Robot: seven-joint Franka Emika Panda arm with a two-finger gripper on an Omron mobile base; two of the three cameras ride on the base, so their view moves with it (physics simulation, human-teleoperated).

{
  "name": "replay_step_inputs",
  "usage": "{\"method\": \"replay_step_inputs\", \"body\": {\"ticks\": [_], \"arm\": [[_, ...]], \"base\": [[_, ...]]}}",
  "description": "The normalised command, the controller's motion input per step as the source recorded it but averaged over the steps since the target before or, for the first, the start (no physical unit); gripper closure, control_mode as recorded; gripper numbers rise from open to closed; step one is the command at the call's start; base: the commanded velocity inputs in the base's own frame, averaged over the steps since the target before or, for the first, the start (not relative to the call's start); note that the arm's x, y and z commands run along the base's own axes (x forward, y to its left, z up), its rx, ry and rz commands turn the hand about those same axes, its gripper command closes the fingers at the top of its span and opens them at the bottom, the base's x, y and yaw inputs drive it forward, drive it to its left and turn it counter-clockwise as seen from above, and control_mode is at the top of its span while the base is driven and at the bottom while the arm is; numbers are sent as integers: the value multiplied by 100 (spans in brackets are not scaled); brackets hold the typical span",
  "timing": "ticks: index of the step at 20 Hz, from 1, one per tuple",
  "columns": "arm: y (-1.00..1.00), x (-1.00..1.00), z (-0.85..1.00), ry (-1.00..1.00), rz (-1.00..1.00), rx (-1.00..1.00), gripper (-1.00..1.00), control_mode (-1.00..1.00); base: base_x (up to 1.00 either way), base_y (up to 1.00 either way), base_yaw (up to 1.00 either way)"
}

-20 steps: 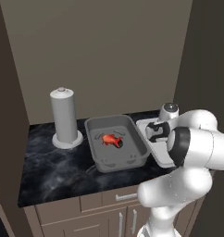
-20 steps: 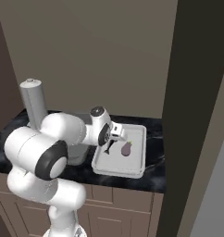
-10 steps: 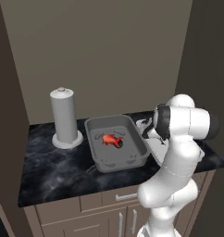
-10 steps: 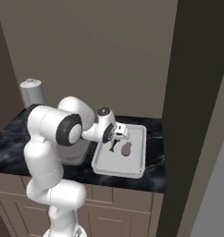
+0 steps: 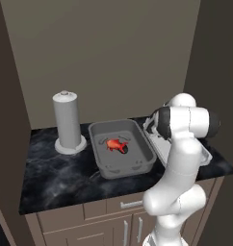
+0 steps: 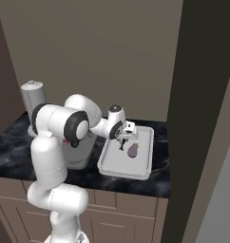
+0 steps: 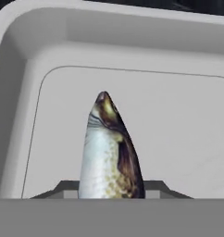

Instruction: Place one eggplant and one fish in each tupperware on the nearby counter, to pack two identical lunches.

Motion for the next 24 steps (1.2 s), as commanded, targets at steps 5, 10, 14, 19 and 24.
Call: {"method": "replay_step_inputs", "body": {"ticks": [5, 10, 14, 19, 24], "arm": [[0, -69, 0, 0, -1, 0, -100, -100], [5, -78, 45, 0, -13, 0, -100, -100], [20, -56, 100, 0, -16, 0, -100, -100], [57, -78, 100, -4, -11, -6, -100, -100], [70, -85, 100, -17, -5, -8, -100, -100]], "base": [[0, 0, 0], [0, 0, 0], [0, 0, 0], [0, 0, 0], [0, 0, 0]]}}
